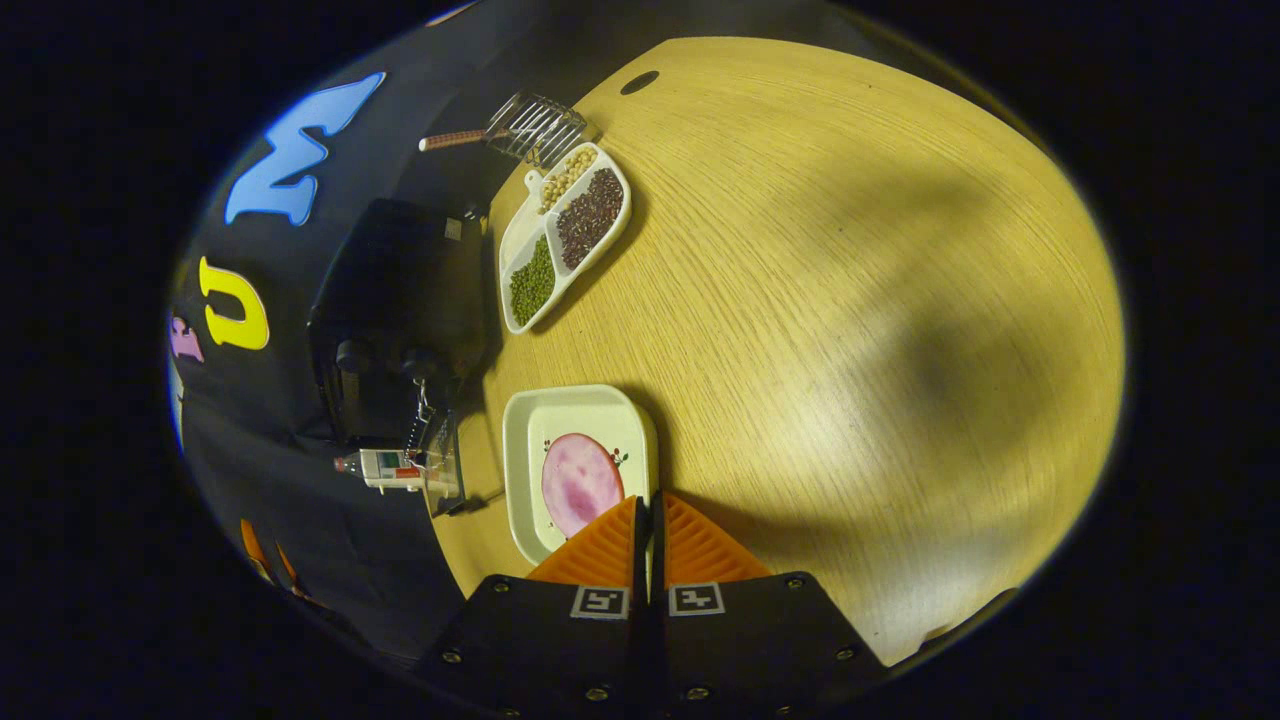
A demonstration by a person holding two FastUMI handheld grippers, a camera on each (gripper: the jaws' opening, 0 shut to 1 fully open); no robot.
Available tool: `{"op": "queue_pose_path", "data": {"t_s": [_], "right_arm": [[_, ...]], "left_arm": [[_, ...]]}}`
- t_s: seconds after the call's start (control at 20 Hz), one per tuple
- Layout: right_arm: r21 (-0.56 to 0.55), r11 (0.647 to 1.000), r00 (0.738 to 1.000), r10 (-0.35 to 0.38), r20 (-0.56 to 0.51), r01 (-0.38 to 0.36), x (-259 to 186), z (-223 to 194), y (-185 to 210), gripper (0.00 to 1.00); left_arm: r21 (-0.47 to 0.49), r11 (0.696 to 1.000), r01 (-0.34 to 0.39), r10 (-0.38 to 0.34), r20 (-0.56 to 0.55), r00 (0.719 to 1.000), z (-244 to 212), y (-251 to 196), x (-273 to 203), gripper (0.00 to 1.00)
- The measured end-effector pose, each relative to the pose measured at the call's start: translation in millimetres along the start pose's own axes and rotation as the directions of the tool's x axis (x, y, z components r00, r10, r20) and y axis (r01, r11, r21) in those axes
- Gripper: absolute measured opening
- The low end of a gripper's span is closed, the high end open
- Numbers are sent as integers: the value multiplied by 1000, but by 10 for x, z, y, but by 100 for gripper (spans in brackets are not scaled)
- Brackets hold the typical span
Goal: Open the electric oven with the left hand, put the food in, and close the electric oven.
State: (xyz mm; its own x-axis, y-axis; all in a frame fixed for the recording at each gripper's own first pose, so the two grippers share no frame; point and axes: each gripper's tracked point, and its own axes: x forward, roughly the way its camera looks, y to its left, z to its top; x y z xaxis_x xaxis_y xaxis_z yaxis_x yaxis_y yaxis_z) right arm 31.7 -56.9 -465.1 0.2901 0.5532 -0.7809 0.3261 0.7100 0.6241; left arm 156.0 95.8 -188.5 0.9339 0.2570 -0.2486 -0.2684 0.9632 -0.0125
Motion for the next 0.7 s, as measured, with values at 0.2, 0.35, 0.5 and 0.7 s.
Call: {"op": "queue_pose_path", "data": {"t_s": [0.2, 0.35, 0.5, 0.7], "right_arm": [[42, 996, 996, 83, 38, -85, -44, -22, 63, 0], [72, 988, 989, 133, 65, -137, -80, -19, 109, 0], [83, 979, 980, 180, 88, -188, -174, -58, 171, 0], [75, 957, 956, 270, 116, -280, -290, -144, 434, 0]], "left_arm": [[-4, 1000, 4, -4, -4, 1000, -16, -5, 20, 92], [-8, 1000, 6, -6, -5, 1000, -16, -13, 23, 93], [-2, 1000, 10, -10, 3, 1000, 8, -22, 18, 97], [3, 1000, 19, -19, 41, 999, 111, -50, 20, 98]]}}
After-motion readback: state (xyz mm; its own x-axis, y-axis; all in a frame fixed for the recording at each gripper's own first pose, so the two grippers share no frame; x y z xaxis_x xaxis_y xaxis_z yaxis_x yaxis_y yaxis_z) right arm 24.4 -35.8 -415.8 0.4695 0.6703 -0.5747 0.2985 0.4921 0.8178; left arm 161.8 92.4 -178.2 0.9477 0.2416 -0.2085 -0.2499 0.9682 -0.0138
